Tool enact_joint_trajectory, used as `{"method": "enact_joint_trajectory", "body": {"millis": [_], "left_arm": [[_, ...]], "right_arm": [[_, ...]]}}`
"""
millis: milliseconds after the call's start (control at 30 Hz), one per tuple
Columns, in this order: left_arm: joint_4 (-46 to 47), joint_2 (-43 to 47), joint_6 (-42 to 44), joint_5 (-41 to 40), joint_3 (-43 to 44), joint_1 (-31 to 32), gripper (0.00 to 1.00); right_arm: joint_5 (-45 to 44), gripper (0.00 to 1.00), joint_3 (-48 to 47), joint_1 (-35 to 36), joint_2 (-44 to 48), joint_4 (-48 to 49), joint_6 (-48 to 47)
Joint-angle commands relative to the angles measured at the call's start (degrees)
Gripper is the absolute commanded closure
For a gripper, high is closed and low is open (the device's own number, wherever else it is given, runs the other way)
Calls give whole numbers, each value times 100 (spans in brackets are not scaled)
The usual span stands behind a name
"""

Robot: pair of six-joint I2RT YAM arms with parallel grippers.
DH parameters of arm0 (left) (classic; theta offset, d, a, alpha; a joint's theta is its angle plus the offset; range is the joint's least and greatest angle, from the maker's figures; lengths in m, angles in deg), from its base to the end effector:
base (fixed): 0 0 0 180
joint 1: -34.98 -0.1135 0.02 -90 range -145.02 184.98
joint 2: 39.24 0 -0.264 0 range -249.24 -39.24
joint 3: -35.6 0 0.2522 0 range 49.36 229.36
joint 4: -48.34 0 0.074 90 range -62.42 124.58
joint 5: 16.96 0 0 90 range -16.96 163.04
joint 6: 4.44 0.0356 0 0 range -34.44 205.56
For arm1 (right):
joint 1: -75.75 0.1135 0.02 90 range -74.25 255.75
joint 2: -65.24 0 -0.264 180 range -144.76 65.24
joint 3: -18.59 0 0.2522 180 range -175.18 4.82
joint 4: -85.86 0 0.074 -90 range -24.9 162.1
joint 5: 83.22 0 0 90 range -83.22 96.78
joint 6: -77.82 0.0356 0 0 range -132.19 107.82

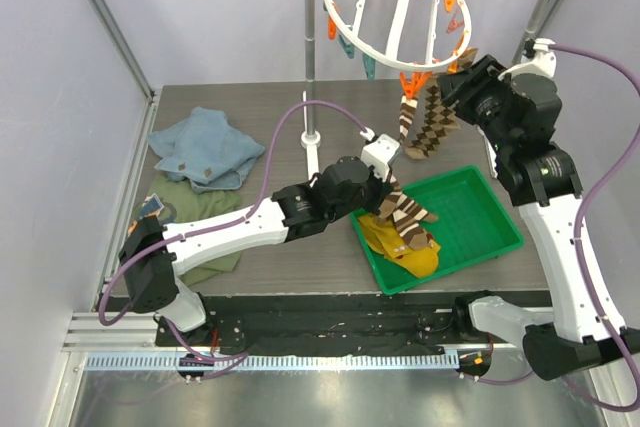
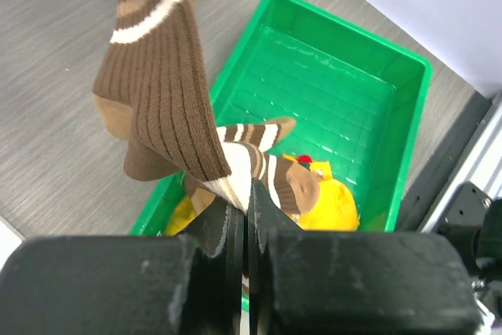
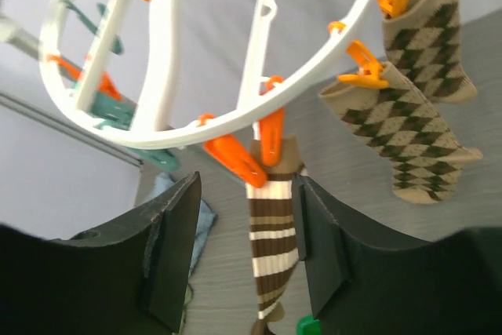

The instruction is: Remove the socks clipped to the hanger

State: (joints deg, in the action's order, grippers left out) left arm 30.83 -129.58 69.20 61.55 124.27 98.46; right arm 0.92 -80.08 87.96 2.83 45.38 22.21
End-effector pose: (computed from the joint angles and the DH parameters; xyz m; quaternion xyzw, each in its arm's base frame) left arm 0.1745 -0.3337 0.3344 0.2710 0.7665 -0.3074 0.4945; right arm 0.2062 0.0409 0.4886 0.1749 0.7113 0.2345 0.6391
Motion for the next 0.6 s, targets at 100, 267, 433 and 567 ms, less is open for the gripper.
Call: {"method": "enact_joint_trajectory", "body": {"millis": [100,267,433,567], "left_arm": [[665,-71,-131,-372,146,41,100],[691,-167,-139,-310,243,85,100],[788,-264,-122,-302,260,164,100],[841,-343,-87,-267,313,208,100]], "right_arm": [[-222,52,166,1,-210,430,-73],[-38,56,281,1,-429,914,102],[-29,58,447,18,-544,1124,278],[173,58,650,27,-605,1274,314]]}}
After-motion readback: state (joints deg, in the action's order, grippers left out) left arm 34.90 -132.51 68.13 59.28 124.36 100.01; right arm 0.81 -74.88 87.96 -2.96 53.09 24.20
